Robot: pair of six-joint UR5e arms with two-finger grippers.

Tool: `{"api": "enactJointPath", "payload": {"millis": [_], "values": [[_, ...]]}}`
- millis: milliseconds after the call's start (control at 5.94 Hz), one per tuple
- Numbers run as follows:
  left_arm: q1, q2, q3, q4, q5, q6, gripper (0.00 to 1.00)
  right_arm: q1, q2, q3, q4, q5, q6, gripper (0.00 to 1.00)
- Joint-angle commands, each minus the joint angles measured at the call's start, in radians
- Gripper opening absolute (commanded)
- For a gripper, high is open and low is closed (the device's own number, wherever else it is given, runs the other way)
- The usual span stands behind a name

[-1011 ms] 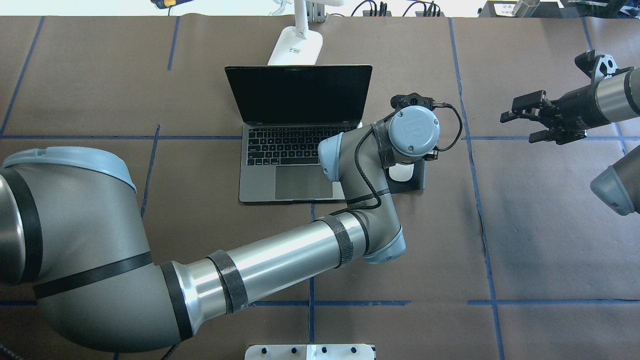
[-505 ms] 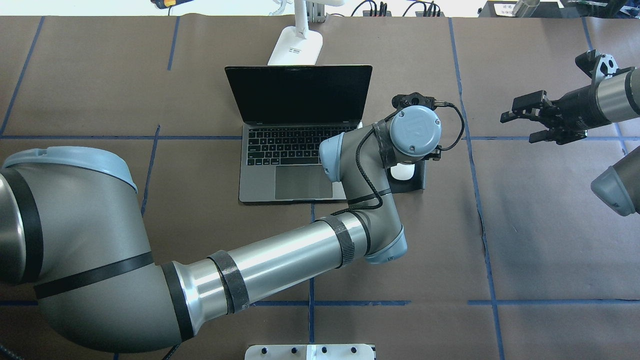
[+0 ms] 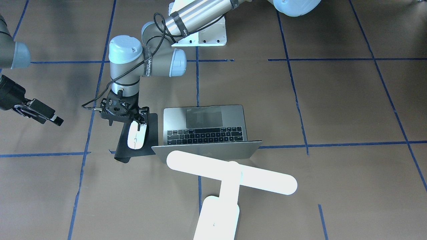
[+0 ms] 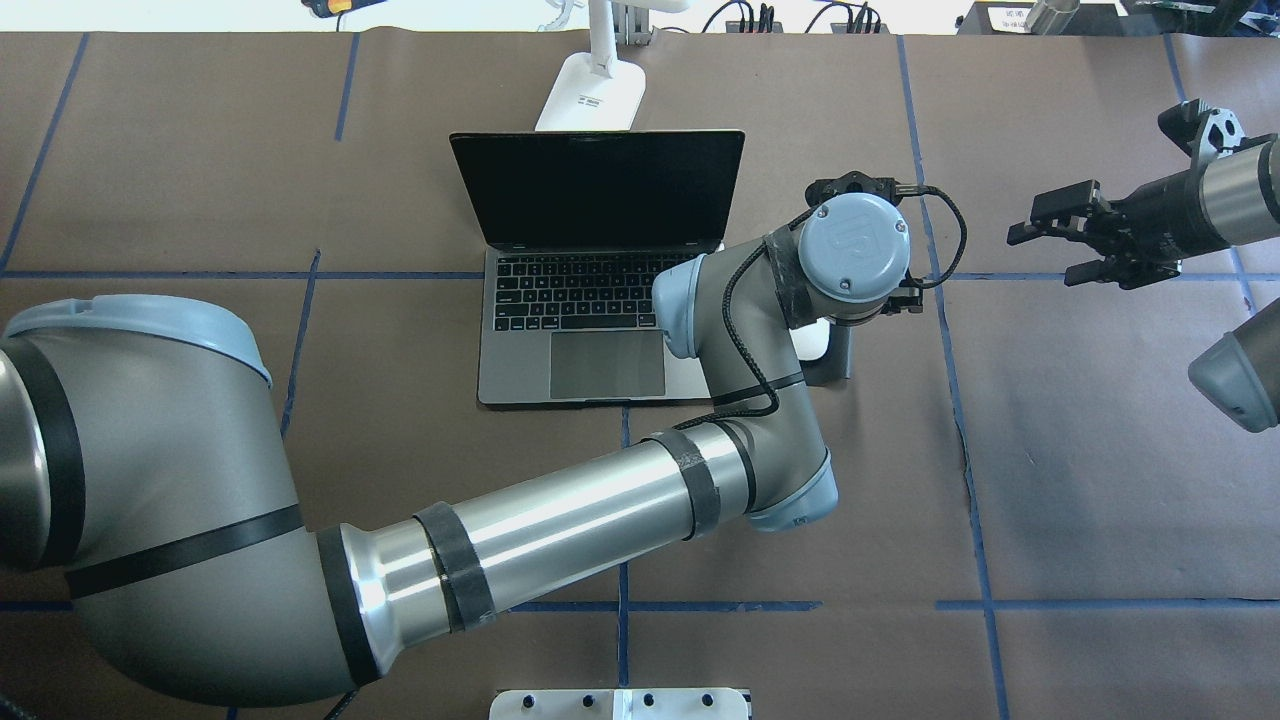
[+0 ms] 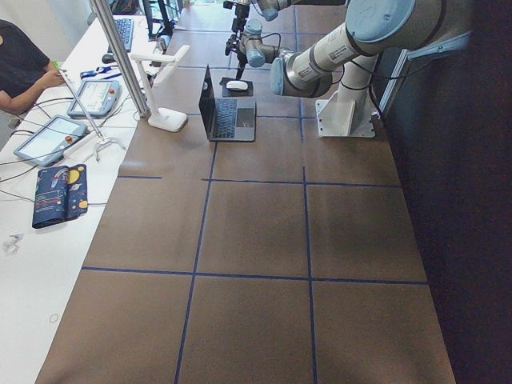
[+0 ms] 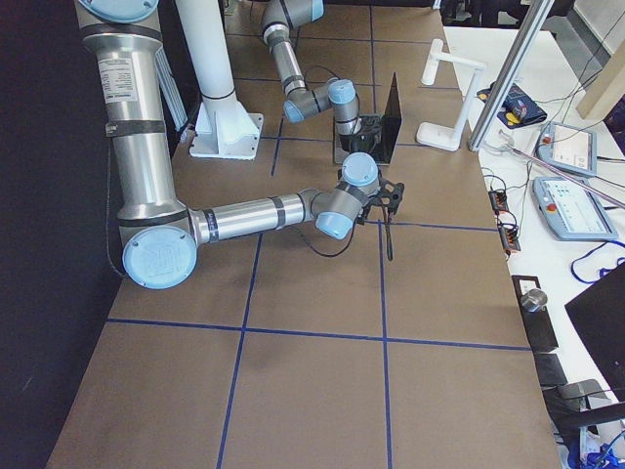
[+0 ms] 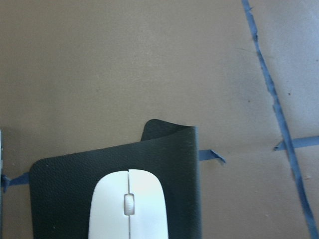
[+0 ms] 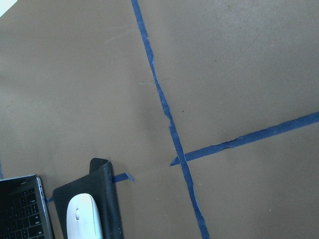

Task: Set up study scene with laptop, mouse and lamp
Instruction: 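Lower the mouse onto the mouse pad and open the left gripper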

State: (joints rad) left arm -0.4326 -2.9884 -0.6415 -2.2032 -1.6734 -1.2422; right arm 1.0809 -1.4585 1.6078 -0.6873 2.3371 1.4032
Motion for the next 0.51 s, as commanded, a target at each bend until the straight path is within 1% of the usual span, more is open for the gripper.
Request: {"api": "enactJointPath", "payload": {"millis": [0, 168, 337], "values": [[-0.002, 0.145, -0.312, 0.163, -0.034, -0.019, 1.0, 0.042, -0.016, 0.003, 0.0, 0.013, -0.001, 1.0], [-0.006, 0.22, -0.465, 0.222, -0.034, -0.019, 1.0, 0.06, -0.04, 0.018, 0.0, 0.013, -0.003, 1.0], [-0.02, 0.259, -0.56, 0.282, -0.035, -0.019, 1.0, 0.074, -0.064, 0.03, -0.003, 0.015, -0.053, 1.0]]}}
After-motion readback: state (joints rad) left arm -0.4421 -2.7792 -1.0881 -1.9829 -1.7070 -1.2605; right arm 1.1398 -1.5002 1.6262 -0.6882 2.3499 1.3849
